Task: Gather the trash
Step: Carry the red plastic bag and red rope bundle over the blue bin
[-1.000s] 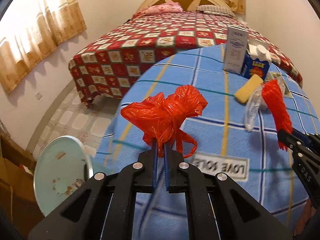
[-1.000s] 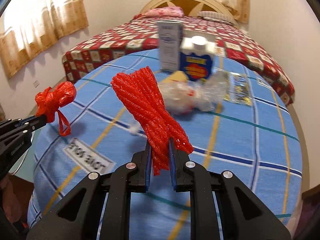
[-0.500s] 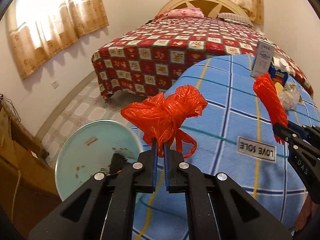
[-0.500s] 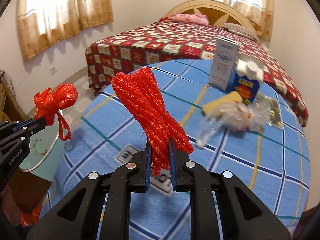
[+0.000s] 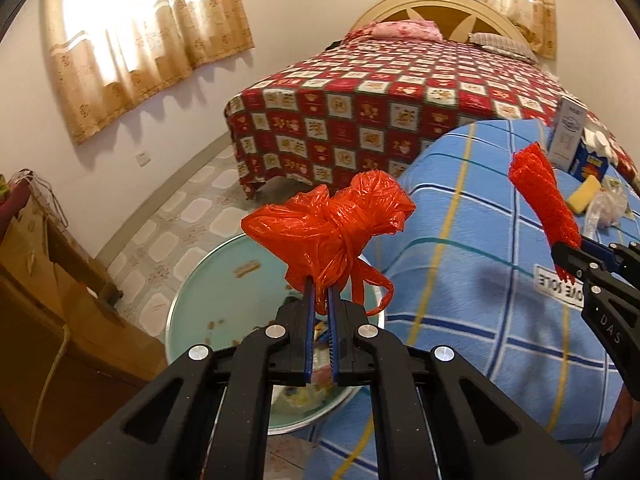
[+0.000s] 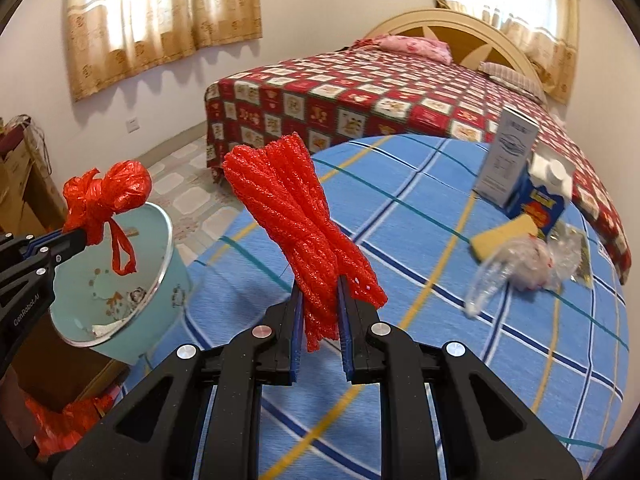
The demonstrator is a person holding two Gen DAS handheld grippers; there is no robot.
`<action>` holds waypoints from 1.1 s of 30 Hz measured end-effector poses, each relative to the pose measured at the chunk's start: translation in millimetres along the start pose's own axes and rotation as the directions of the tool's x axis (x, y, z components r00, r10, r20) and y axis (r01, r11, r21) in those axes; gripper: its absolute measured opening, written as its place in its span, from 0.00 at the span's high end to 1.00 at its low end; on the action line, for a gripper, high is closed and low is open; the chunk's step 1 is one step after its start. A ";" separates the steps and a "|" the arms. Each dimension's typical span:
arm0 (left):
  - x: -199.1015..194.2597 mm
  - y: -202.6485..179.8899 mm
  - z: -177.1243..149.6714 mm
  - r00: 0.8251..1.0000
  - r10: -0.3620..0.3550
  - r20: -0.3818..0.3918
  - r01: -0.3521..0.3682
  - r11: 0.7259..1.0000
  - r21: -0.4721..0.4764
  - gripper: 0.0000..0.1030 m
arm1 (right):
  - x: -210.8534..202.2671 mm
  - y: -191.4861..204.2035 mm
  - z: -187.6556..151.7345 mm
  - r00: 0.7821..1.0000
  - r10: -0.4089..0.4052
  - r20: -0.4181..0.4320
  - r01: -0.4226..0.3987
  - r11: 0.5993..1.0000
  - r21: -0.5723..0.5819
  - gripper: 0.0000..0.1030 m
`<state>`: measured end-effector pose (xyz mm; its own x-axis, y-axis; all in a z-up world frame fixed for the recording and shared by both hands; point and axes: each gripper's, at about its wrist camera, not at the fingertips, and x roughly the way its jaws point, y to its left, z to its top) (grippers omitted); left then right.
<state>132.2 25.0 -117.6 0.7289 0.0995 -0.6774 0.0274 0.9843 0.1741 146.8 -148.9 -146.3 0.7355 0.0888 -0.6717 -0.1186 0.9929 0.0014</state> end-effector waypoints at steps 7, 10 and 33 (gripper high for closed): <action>2.2 24.3 -6.4 0.999 0.039 -0.007 -0.039 0.999 -0.021 0.95 | 4.0 24.0 6.2 1.000 0.017 -0.001 -0.017 0.999 -0.044 0.84; 3.4 32.8 -8.9 0.999 0.046 -0.011 -0.047 0.998 -0.030 0.95 | 7.1 33.7 8.3 1.000 0.023 -0.003 -0.023 0.998 -0.063 0.84; 6.9 76.7 -25.6 0.993 0.114 -0.032 -0.116 0.991 -0.062 0.95 | 16.5 82.5 16.3 0.998 0.054 -0.015 -0.056 0.985 -0.161 0.84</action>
<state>121.7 104.9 -127.2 0.7047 0.2160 -0.6759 -0.0995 0.9732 0.2072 160.0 -64.2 -145.3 0.7177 0.1410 -0.6819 -0.2651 0.9609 -0.0803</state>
